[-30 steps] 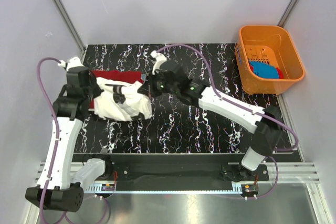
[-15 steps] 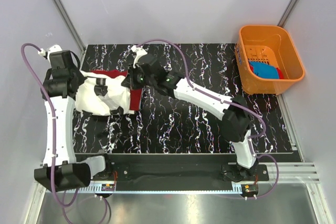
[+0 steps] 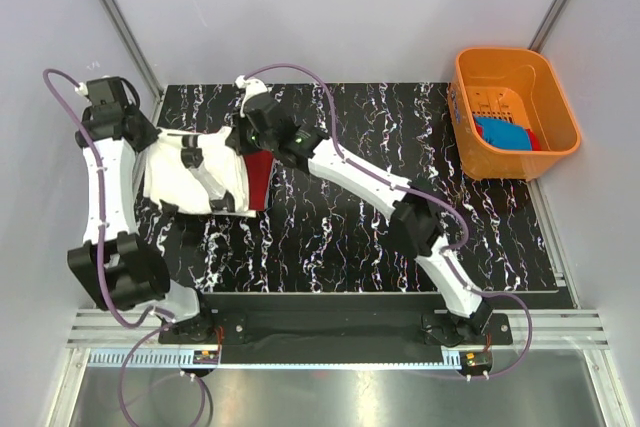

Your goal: Fold and stack the t-shirts

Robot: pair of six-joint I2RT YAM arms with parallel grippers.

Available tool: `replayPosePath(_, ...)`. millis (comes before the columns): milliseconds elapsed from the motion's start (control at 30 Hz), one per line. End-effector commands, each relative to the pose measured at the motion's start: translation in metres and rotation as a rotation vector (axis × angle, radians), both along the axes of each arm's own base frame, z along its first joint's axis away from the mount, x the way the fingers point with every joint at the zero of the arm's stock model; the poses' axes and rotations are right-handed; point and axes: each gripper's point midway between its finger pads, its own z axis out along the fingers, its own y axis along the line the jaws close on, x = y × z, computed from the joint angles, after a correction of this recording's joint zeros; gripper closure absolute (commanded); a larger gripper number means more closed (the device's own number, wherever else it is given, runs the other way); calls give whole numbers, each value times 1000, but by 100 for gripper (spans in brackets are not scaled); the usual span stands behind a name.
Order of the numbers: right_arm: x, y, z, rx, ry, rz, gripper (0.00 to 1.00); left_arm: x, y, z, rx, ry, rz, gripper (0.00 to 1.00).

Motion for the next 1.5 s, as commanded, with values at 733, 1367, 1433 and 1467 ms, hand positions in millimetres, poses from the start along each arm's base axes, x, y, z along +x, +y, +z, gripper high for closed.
replayPosePath(733, 69, -28, -22, 85, 102, 4, 29, 57, -26, 28, -82, -172, -70, 21)
replayPosePath(1367, 13, -9, -76, 170, 415, 91, 24, 9, -72, 9, -22, -162, -142, 22)
replayPosePath(1433, 16, -7, -79, 177, 422, 83, 24, 6, -74, 13, 17, -156, -138, 22)
replayPosePath(1467, 17, -6, -80, 179, 422, 83, 24, 4, -74, 12, 29, -138, -136, 22)
